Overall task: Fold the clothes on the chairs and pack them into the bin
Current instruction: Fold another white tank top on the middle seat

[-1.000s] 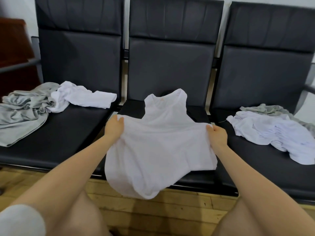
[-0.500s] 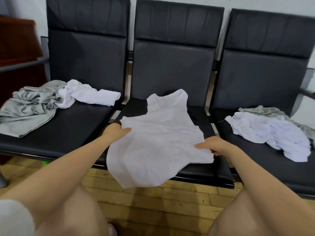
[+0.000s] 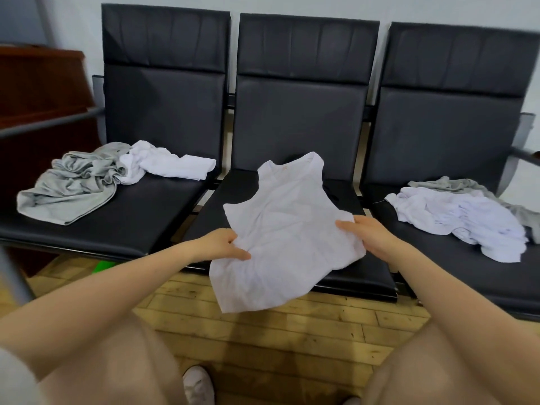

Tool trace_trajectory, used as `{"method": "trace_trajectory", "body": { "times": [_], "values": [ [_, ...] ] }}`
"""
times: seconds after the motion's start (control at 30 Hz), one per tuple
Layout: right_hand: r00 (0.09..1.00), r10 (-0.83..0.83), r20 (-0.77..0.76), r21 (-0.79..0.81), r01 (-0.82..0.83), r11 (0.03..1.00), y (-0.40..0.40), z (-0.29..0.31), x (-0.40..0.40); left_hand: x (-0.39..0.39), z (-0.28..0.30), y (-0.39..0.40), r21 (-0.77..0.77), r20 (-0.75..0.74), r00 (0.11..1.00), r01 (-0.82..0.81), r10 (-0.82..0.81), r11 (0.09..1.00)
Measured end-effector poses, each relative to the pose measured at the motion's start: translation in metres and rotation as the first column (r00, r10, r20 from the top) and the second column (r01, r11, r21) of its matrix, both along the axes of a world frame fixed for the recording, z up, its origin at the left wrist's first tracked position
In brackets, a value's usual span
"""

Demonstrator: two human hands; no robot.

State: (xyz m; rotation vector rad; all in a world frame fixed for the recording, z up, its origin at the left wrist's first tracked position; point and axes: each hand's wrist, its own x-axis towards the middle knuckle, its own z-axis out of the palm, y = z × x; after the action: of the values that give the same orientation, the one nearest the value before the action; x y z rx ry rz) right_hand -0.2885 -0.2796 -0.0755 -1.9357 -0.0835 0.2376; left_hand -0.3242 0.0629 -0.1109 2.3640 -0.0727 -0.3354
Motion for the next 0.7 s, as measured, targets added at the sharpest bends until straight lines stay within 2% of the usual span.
{"method": "trace_trajectory", "body": {
  "times": [0.07,0.13,0.2,0.23,0.3,0.37,0.47,0.57,0.63,0.7],
  "values": [
    [0.991,0.108,-0.076,-0.258,-0.125,0.958,-0.007,-0.002,-0.004,-0.006,-0.001,0.001,-0.034,0.004,1.0,0.027,-0.027,0.999],
    [0.965,0.182,-0.187,-0.48,-0.252,0.84,-0.013,-0.005,-0.004,-0.008,0.0,0.003,-0.119,0.021,1.0,0.021,-0.019,0.993],
    [0.945,0.233,-0.23,-0.581,-0.325,0.746,-0.017,-0.006,-0.002,-0.01,0.0,0.003,-0.23,0.076,0.997,-0.001,0.018,0.973],
    [0.944,0.254,-0.211,-0.586,-0.33,0.741,-0.018,-0.007,-0.002,-0.012,0.0,0.003,-0.295,0.102,0.994,-0.005,0.037,0.955],
    [0.956,0.268,-0.116,-0.466,-0.291,0.836,-0.018,-0.005,-0.004,-0.014,0.0,0.001,-0.397,0.158,0.985,-0.005,0.074,0.918],
    [0.977,0.215,0.002,-0.254,-0.208,0.945,-0.017,0.001,-0.005,-0.011,0.004,0.0,-0.442,0.229,0.957,-0.063,0.18,0.895],
    [0.987,0.087,0.136,0.02,-0.09,0.996,-0.012,0.015,-0.011,-0.004,0.018,0.001,-0.489,0.354,0.842,-0.204,0.407,0.848],
    [0.997,-0.051,0.051,0.272,0.035,0.962,-0.007,0.029,-0.015,0.002,0.033,0.012,-0.552,0.369,0.776,-0.26,0.511,0.793],
    [0.995,-0.066,-0.071,0.403,0.089,0.911,-0.011,0.036,-0.017,0.008,0.037,0.02,-0.623,0.252,0.784,-0.317,0.567,0.715],
    [0.987,-0.053,-0.152,0.427,0.114,0.897,-0.021,0.039,-0.02,0.012,0.037,0.024,-0.667,0.134,0.806,-0.357,0.577,0.653]
  ]
}}
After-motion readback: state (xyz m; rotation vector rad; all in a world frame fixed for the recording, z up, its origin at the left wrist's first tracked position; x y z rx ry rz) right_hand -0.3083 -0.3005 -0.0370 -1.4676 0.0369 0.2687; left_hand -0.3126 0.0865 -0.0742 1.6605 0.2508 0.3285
